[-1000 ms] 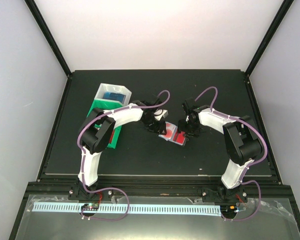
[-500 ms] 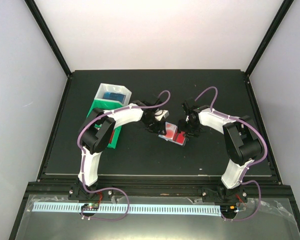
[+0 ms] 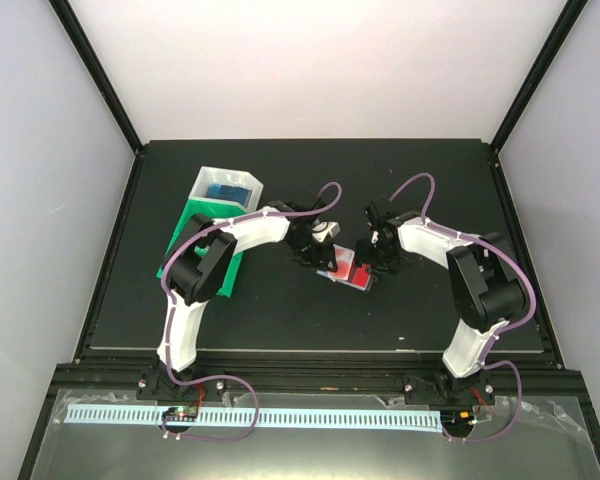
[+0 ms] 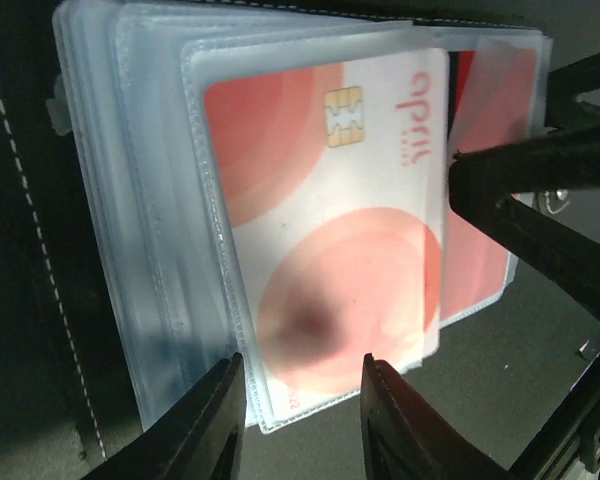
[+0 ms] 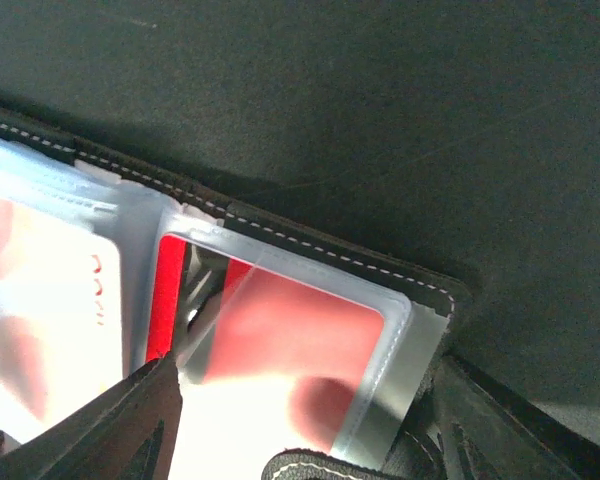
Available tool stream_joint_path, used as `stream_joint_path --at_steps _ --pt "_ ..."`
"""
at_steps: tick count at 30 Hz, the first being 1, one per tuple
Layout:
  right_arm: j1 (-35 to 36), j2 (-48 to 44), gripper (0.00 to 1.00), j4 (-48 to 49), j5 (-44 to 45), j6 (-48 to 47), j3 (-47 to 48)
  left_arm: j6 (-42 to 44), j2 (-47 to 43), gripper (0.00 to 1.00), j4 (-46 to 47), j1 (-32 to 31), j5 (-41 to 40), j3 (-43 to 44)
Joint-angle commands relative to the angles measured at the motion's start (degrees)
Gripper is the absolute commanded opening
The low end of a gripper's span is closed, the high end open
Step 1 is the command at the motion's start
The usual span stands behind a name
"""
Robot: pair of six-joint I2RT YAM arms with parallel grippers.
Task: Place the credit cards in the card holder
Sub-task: Turn over the card slot in the card holder.
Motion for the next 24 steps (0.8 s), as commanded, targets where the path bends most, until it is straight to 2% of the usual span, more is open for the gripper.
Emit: stream_joint_path --at_steps 1,8,12,16,24 --pt "-0.2 0.4 0.71 3.8 -3.0 -2.3 -3.7 -3.1 2.3 0.35 -1.6 -0.3 0.1 2.6" --pt "-0.2 -1.7 0.73 7.3 -6.9 -2.6 -6.7 -6.0 3.5 0.32 -2.0 -0.2 -2.3 2.7" --pt "-0.2 -2.4 0.80 8.4 -8.1 -2.7 -7.8 -6.4 3.7 0.31 -3.0 -0.1 -4.1 2.3" --pt "-0.2 -2.7 0.83 9.4 -9.1 -3.0 -8.1 -6.2 2.9 0.31 -3.0 -0.2 -5.6 1.5" --pt "1.2 1.2 0.82 5.6 -5.1 -5.3 -5.0 -6.1 2.9 0.33 -2.8 -0.2 -4.8 1.4"
